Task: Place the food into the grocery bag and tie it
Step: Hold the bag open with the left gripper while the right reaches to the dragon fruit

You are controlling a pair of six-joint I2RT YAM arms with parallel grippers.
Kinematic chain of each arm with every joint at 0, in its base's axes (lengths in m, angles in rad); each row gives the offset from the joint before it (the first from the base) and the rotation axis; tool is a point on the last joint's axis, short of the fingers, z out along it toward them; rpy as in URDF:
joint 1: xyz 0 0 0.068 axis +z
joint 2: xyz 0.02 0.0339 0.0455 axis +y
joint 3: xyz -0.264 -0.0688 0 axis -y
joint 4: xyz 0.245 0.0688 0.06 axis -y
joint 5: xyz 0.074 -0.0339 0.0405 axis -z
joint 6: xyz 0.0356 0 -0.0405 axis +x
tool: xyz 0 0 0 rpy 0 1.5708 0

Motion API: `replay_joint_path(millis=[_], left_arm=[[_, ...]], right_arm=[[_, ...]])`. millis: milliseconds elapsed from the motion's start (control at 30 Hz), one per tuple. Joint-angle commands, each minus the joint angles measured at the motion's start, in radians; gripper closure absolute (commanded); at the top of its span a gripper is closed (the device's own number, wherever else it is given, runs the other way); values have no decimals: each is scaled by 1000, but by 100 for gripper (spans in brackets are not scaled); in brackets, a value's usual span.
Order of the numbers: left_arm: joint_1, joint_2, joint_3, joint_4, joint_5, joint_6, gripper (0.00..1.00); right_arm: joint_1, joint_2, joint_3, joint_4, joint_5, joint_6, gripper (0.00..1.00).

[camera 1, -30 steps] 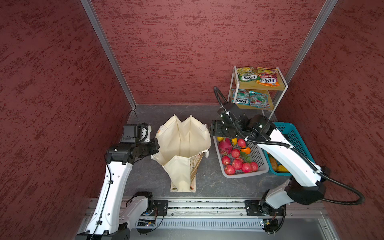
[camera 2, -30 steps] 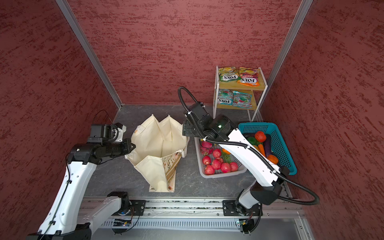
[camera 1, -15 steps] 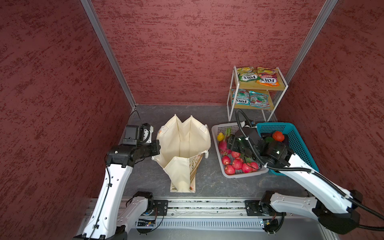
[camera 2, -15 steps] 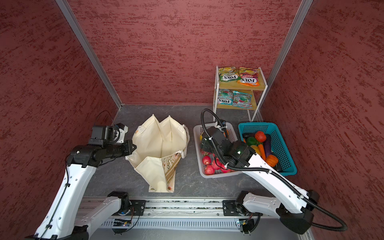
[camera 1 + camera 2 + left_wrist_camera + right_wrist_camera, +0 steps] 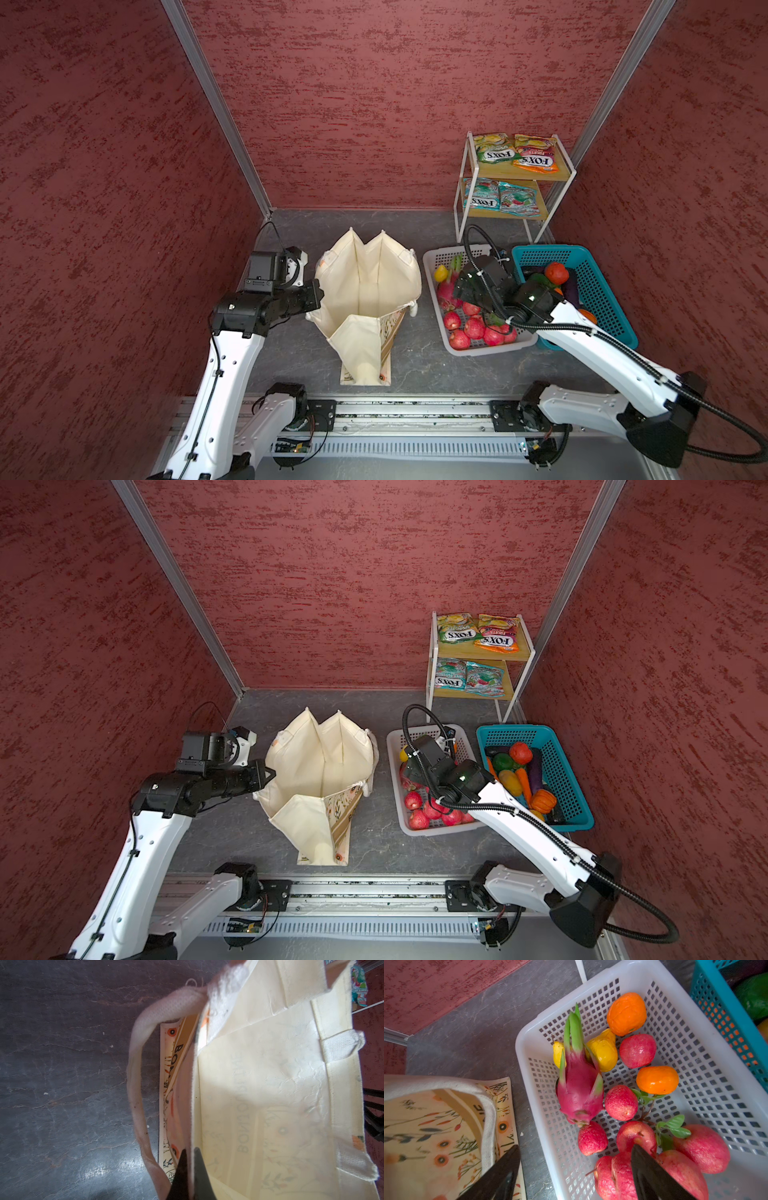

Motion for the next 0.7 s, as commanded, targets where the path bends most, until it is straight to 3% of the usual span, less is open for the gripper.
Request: replay_joint_path(millis=[0,300,667], left_arm=[[3,-12,-20,23,59,-22,97],[3,-49,-3,1,84,-14,92],[1,-42,-42,41,118,18,94]], right_arm=[[-55,21,-25,96,-89,-49,15],[-114,106,-60,156,-173,-83,10],[-158,229,-12,164,-210,-122,9]])
